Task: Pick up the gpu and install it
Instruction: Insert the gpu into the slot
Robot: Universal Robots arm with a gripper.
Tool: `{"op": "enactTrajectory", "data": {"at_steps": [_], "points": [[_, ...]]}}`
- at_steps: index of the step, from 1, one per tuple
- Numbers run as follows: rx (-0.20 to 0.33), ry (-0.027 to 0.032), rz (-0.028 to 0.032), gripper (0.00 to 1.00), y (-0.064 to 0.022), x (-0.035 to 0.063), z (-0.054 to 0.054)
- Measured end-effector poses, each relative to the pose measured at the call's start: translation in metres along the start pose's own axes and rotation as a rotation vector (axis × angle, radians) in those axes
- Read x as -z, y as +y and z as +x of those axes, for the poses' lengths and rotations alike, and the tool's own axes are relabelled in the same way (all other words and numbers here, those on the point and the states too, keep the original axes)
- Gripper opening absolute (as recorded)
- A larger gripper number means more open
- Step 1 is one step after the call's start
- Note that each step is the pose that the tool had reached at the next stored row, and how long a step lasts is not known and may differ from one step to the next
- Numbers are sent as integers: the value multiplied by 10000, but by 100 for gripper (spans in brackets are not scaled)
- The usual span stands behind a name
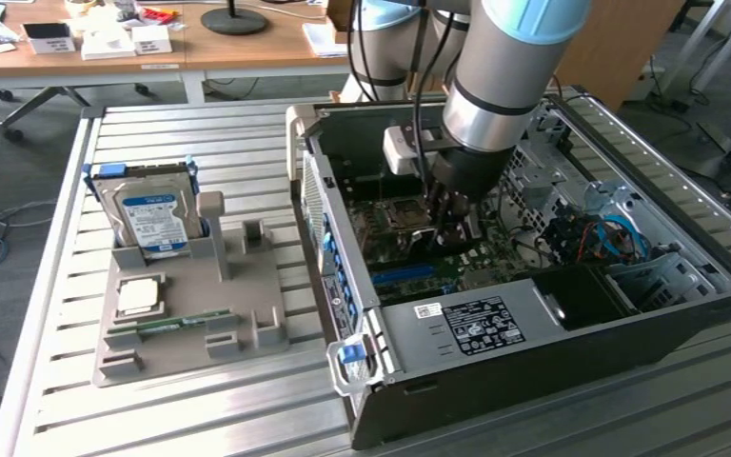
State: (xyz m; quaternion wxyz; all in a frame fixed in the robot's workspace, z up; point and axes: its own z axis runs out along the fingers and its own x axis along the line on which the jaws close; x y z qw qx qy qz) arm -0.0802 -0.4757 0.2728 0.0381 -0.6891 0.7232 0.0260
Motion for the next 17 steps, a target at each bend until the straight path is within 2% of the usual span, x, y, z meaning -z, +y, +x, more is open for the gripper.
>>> {"op": "enactTrajectory", "data": {"at_steps": [17], "points": [[1,2,-1,27,6,-24,3]]}}
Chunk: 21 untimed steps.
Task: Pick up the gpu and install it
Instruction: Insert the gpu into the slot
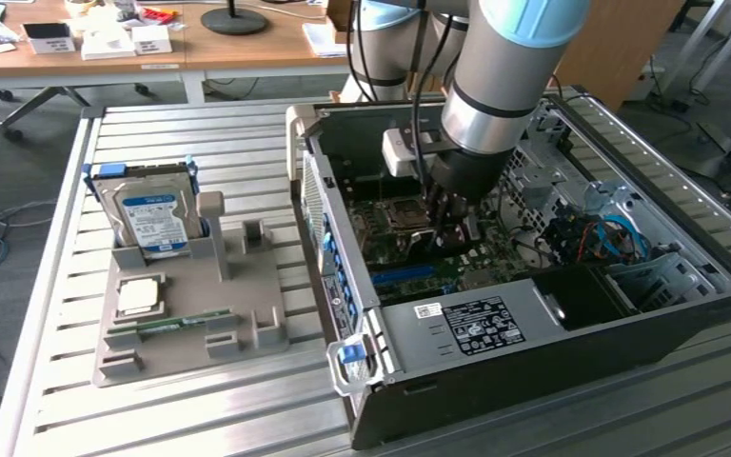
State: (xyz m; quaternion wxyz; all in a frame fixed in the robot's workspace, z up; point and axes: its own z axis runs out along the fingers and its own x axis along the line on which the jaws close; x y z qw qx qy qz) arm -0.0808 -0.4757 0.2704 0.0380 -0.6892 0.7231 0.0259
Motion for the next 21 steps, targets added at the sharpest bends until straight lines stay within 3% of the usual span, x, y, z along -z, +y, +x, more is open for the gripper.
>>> {"op": "enactTrajectory", "data": {"at_steps": [21], "points": [[-1,0,0,27,22,-21,-6]]}}
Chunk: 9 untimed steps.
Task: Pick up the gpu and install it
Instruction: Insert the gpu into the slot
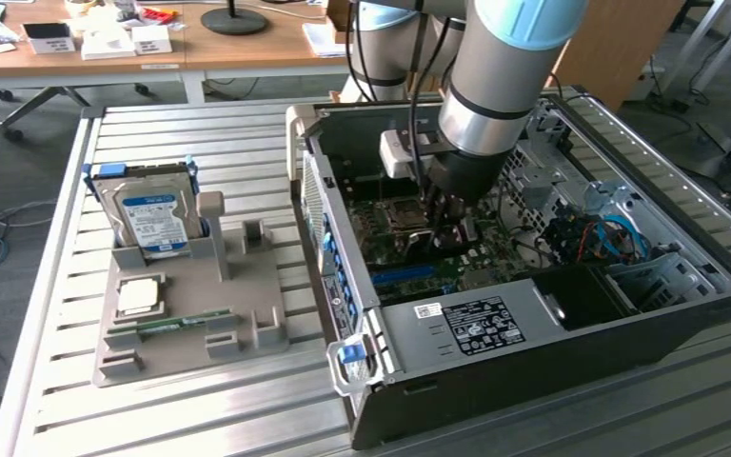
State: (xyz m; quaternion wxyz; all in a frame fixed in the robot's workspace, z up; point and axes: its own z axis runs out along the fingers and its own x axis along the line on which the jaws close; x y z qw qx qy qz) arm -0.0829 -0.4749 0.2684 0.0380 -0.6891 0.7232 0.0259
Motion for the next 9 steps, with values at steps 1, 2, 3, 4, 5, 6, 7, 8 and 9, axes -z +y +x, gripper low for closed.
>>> {"op": "enactTrajectory", "data": {"at_steps": [1,2,3,4,5,6,7,8,9], "points": [[0,0,0,27,2,0,0],[0,1,-1,27,4,0,-1],[-2,1,0,27,5,0,-1],[-2,1,0,27,5,0,-1],[-2,0,0,27,6,0,-1],[-4,1,0,27,10,0,-2],[-3,0,1,27,13,0,-2],[-2,0,1,27,16,0,-1],[-2,0,1,27,20,0,-1]]}}
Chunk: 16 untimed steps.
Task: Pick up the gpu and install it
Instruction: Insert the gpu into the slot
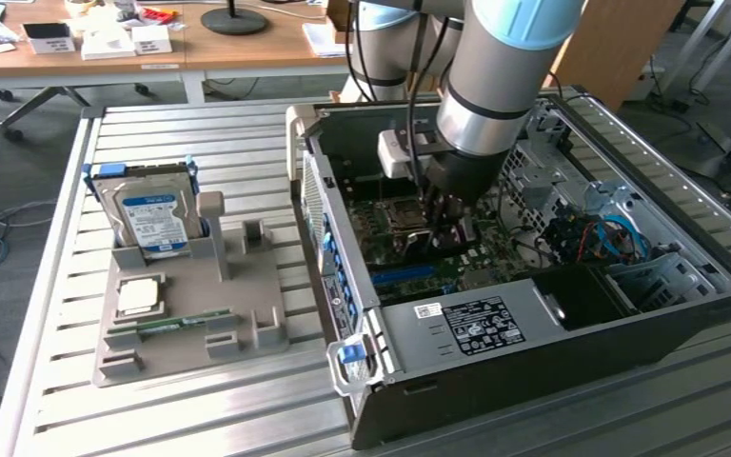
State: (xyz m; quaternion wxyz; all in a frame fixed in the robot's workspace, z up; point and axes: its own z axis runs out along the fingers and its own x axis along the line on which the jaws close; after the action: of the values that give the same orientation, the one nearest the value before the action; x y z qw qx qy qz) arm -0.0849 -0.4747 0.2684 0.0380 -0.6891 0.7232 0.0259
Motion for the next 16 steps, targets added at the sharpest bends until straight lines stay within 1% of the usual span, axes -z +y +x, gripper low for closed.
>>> {"op": "enactTrajectory", "data": {"at_steps": [8,16], "points": [[0,1,0,27,5,2,14],[0,0,0,27,35,2,15]]}}
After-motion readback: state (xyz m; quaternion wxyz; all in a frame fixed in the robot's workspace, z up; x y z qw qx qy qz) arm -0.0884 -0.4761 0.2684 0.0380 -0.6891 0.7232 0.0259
